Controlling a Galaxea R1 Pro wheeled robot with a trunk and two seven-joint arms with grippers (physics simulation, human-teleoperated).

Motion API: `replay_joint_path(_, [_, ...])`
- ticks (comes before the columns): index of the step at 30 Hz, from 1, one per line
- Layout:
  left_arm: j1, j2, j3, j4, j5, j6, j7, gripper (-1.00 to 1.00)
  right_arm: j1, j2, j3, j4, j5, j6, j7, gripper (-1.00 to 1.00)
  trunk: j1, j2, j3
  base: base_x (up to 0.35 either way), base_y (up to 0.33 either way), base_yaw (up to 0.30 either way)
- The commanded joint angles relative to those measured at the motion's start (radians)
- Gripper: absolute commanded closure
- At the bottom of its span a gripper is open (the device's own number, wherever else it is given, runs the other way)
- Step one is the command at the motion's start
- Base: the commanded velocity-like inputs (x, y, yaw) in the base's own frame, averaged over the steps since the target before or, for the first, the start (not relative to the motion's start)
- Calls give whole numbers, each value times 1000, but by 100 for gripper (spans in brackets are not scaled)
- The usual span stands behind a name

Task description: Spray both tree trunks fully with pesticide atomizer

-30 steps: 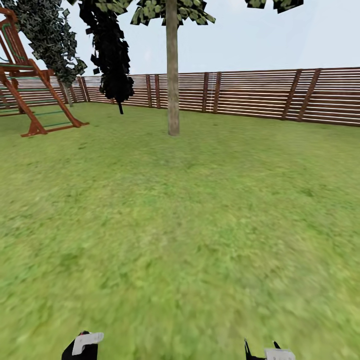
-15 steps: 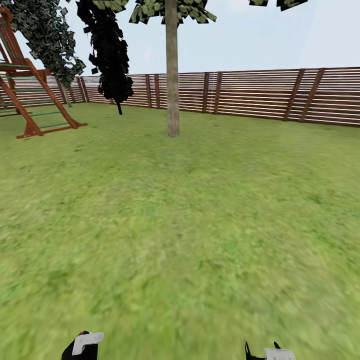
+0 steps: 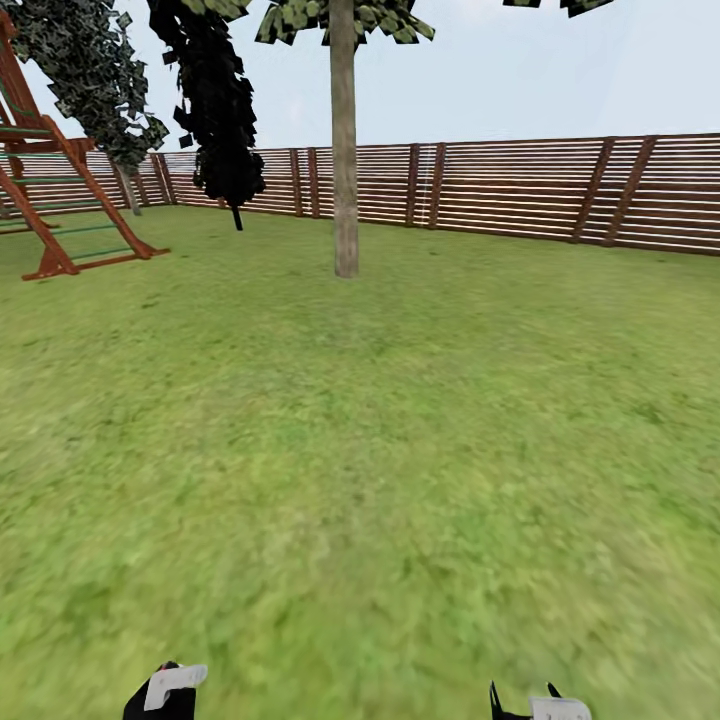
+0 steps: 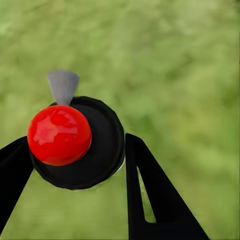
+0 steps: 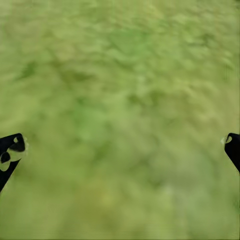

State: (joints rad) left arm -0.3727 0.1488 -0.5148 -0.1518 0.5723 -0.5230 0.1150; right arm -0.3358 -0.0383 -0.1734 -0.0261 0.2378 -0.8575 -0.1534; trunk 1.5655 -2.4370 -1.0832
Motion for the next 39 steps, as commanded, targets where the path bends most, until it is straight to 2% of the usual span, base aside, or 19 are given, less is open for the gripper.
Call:
replay_joint_path(1, [0,0,0,0,0,0,0,100,0,0,0,0,0,0,0,-100,0,0,0,340,60,0])
replay_joint_path(39, [0,0,0,0,0,0,0,100,0,0,0,0,0,0,0,-100,0,0,0,340,97,0])
